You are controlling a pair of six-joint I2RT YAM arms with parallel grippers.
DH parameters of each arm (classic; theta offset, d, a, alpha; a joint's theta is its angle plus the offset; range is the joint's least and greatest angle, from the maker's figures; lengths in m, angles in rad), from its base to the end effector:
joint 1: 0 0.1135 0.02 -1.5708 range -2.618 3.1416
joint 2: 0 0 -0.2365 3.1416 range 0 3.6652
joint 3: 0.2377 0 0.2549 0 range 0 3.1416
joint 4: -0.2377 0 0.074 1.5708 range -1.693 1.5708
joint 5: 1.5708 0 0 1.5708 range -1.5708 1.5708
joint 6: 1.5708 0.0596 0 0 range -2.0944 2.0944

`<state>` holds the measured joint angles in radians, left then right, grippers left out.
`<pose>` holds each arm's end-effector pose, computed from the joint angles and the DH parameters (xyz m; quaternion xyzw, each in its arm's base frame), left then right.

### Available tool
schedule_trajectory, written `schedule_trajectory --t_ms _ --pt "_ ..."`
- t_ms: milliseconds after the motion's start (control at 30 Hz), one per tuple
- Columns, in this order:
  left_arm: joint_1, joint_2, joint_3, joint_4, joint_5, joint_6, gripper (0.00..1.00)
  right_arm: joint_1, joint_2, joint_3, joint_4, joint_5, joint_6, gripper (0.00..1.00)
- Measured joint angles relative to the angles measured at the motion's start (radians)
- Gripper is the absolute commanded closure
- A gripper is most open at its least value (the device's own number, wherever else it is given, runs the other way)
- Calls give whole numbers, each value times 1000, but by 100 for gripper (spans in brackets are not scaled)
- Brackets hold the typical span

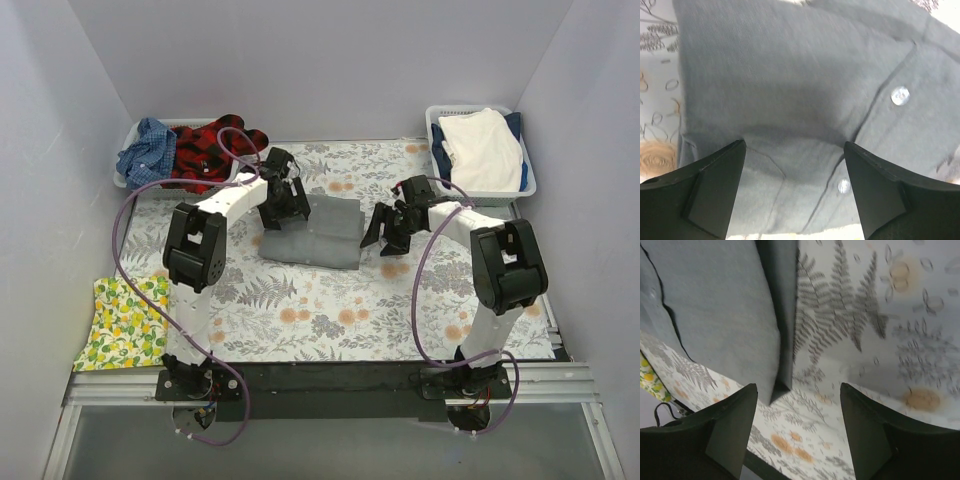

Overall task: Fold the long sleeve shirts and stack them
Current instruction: Fold the shirt

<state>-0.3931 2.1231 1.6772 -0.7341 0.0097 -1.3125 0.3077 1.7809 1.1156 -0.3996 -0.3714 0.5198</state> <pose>0.4102 -0.1708 0.1386 -0.4344 0.8795 -0.1494 0.1241 0.3404 0.1309 0.1258 0.0548 0.9511 0.2626 0.1533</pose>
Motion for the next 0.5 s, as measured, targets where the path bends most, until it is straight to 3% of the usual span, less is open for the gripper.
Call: schedule_trajectory --t_ms 200,500 --pt "-6 -32 27 -53 -3 31 20 0 130 69 150 -94 66 18" --pt "12 -49 -10 -89 -68 63 21 14 274 220 250 -157 87 20"
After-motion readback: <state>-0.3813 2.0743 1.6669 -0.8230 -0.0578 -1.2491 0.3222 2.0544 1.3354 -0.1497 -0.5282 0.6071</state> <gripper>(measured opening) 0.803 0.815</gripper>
